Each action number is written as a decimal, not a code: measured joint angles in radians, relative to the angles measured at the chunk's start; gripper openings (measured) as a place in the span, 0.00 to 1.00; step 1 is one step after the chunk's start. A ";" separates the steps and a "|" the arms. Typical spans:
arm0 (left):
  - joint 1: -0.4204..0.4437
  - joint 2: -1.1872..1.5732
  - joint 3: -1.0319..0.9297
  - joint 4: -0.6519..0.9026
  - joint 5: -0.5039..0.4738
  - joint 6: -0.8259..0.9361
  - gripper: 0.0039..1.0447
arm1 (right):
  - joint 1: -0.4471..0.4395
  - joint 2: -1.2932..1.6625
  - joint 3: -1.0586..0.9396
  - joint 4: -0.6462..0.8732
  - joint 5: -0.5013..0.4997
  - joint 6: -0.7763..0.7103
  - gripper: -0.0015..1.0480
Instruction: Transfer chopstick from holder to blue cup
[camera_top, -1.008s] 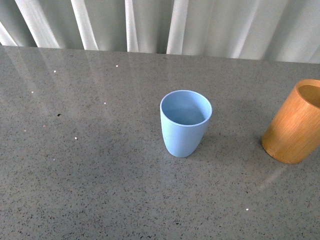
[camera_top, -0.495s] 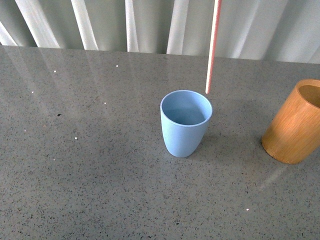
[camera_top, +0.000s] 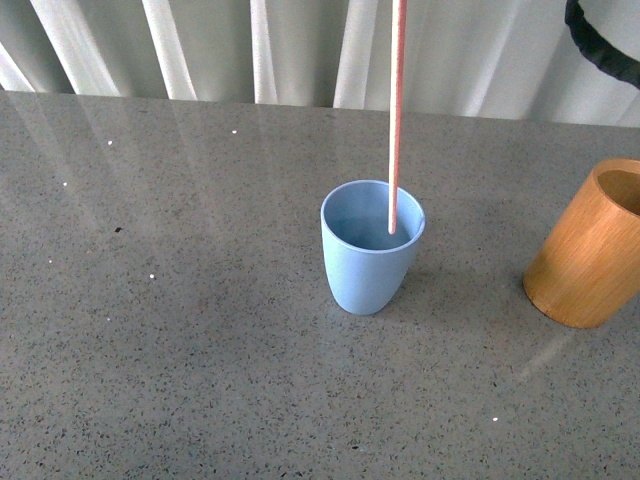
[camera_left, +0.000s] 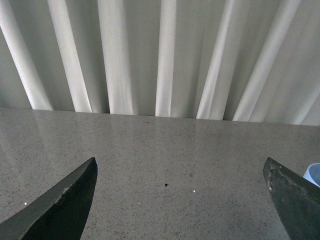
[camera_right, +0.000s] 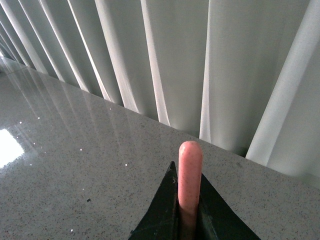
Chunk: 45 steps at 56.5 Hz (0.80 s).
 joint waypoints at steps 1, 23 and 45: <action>0.000 0.000 0.000 0.000 0.000 0.000 0.94 | 0.000 0.010 0.000 0.008 0.000 0.000 0.02; 0.000 0.000 0.000 0.000 0.000 0.000 0.94 | -0.002 0.124 -0.030 0.097 0.024 0.010 0.10; 0.000 0.000 0.000 0.000 0.000 0.000 0.94 | -0.151 -0.185 -0.103 -0.030 0.088 0.042 0.86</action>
